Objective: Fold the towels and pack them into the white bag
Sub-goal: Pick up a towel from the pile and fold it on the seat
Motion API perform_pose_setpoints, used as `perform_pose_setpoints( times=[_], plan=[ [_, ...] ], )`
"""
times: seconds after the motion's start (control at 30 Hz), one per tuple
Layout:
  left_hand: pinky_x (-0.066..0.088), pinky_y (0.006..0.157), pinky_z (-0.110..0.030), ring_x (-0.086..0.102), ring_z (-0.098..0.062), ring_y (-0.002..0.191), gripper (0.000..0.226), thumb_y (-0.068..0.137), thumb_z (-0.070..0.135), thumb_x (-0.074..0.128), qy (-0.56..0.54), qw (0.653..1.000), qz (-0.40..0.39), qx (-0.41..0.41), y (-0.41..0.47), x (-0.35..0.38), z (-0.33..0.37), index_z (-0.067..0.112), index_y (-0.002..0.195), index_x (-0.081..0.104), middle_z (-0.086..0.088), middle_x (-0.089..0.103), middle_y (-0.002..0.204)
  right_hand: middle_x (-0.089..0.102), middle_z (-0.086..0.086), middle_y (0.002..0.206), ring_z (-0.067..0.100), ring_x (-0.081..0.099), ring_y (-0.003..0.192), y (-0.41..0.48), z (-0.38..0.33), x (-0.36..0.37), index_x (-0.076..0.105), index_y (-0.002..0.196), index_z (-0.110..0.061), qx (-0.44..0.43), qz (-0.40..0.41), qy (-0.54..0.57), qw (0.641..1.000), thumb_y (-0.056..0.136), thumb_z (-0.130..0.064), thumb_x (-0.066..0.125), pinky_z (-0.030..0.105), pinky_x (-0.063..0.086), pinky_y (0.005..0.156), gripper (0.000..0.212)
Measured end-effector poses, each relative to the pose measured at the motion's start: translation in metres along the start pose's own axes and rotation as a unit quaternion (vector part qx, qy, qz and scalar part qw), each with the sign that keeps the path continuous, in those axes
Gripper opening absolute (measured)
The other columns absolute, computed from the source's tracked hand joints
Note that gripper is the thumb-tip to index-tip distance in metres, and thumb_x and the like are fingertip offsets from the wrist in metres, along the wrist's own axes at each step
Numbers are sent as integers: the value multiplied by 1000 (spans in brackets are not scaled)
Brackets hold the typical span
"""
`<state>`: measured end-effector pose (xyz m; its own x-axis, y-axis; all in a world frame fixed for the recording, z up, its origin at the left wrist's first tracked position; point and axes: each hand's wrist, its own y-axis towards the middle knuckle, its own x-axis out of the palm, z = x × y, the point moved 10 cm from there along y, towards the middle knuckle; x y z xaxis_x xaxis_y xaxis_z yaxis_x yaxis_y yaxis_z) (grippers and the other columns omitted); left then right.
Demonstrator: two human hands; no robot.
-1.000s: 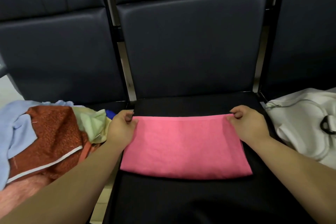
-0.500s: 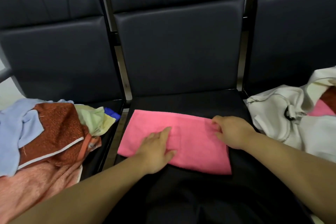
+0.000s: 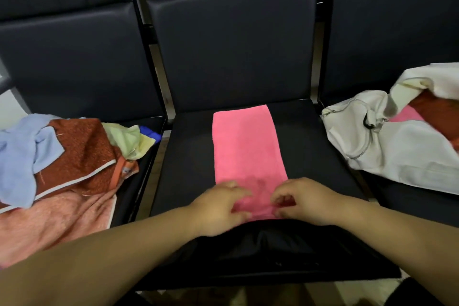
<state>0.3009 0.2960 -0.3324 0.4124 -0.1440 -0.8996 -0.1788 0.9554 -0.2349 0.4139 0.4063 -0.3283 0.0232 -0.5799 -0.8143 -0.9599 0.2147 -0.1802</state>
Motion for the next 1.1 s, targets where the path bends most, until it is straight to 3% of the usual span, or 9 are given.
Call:
perform_pose_setpoints(
  times=[0.07, 0.2, 0.37, 0.53, 0.6, 0.7, 0.8, 0.93, 1.1],
  plan=[
    [39, 110, -30, 46, -11, 127, 54, 94, 52, 61, -5, 999, -30, 35, -22, 16, 6, 35, 144, 51, 11, 54, 133, 68, -24, 96, -5, 63, 91, -8, 2, 3, 74, 108, -33, 4, 11, 18, 1000, 84, -44, 79, 16, 49, 84, 28],
    [40, 110, -26, 50, -6, 125, 42, 98, 33, 63, -59, 997, 51, -7, -46, 5, -9, 31, 139, 58, 12, 59, 135, 73, -19, 102, -8, 64, 96, -21, 3, 5, 74, 117, -30, 14, 34, 56, 998, 83, -36, 82, 9, 48, 85, 35],
    [43, 106, -22, 57, -7, 123, 41, 99, 23, 63, -35, 996, 86, -8, -63, 3, -10, 28, 139, 59, 9, 63, 136, 71, -22, 100, -12, 64, 96, -42, 3, 7, 72, 116, -33, 48, 47, 88, 994, 77, -36, 88, 3, 45, 82, 42],
    [53, 95, -24, 66, 4, 100, 26, 96, 23, 69, -110, 989, 96, -16, -79, -5, -3, 31, 120, 72, 19, 72, 111, 73, -18, 112, -9, 64, 101, -60, -10, 10, 72, 123, -30, 33, 92, 48, 994, 85, -31, 82, 10, 48, 94, 39],
    [55, 93, -27, 68, 4, 94, 19, 94, 20, 72, -171, 981, 82, -36, -87, -11, -4, 30, 110, 76, 19, 75, 99, 71, -20, 116, -13, 60, 105, -66, -21, 5, 73, 123, -31, 12, 99, 37, 994, 87, -28, 80, 7, 45, 96, 37],
    [56, 90, -27, 72, -4, 91, 19, 91, 13, 74, -243, 967, 65, -40, -100, -31, -1, 28, 104, 77, 12, 77, 95, 74, -27, 97, -12, 65, 93, -72, -33, -12, 79, 110, -31, 26, 71, 107, 991, 83, -24, 84, 7, 47, 87, 28],
    [57, 84, -26, 73, -16, 93, 19, 88, 7, 75, -314, 948, 60, -18, -111, -60, 7, 20, 101, 78, 0, 78, 98, 78, -8, 86, 4, 67, 80, -77, -44, -39, 83, 93, -33, 29, 82, 212, 973, 77, -17, 88, 19, 51, 81, 23],
    [59, 81, -30, 74, -25, 93, 16, 87, 5, 73, -385, 918, 94, -10, -112, -90, 6, 16, 98, 78, -9, 78, 98, 78, 10, 92, 28, 72, 90, -74, -55, -63, 83, 89, -23, 13, 134, 302, 944, 75, -8, 86, 36, 55, 89, 21],
    [59, 83, -36, 72, -25, 89, 19, 88, 2, 72, -413, 899, 144, -26, -91, -104, -13, 19, 93, 78, -17, 76, 95, 75, 17, 93, 21, 68, 84, -54, -44, -76, 82, 90, -18, 33, 162, 340, 926, 76, -5, 84, 34, 55, 87, 20]
  ],
)
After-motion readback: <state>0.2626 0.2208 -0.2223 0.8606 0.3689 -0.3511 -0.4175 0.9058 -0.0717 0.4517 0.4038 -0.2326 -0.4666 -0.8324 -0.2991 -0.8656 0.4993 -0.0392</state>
